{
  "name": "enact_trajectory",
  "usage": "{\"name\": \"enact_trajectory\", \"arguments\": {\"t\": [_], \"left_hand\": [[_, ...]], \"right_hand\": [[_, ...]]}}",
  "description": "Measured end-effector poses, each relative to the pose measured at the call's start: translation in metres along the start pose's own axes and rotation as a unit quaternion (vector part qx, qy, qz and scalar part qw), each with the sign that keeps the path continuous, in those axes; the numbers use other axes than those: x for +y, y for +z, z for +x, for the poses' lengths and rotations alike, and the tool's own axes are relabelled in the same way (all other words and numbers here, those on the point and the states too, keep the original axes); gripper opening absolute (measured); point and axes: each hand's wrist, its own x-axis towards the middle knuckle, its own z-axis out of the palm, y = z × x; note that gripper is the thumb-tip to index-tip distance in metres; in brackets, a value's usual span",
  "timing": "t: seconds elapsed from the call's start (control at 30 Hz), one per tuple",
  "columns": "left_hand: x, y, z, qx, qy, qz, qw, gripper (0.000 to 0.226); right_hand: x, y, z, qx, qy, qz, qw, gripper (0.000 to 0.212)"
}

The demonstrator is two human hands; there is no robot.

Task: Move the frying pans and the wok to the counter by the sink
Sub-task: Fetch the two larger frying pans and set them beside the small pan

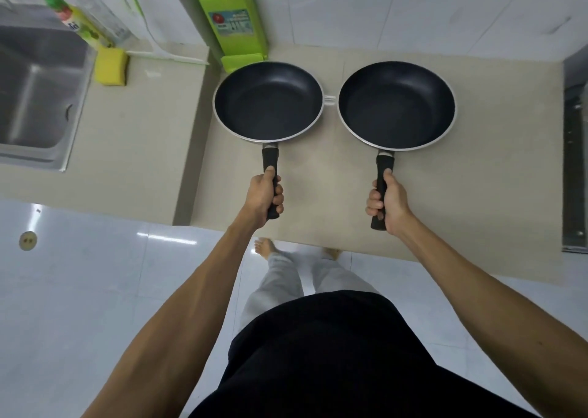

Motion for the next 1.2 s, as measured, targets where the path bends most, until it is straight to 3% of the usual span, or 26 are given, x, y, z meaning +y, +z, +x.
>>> {"name": "enact_trajectory", "arguments": {"t": [0.23,0.43,0.83,1.2], "left_hand": [[-0.039,-0.028,-0.031,-0.024,0.067,-0.029,0.997,0.035],[-0.040,-0.082,-0.056,-0.010,0.109,-0.089,0.990,0.034],[-0.073,-0.323,-0.131,0.070,0.132,-0.204,0.968,0.035],[-0.108,-0.487,-0.155,0.136,0.156,-0.244,0.947,0.035]], "right_hand": [[0.002,-0.007,-0.032,-0.004,-0.023,-0.019,1.000,0.043],[0.005,0.039,-0.063,-0.043,-0.057,-0.031,0.997,0.043],[0.108,0.216,-0.152,-0.156,-0.093,-0.102,0.978,0.043],[0.193,0.347,-0.199,-0.216,-0.086,-0.210,0.950,0.045]]}}
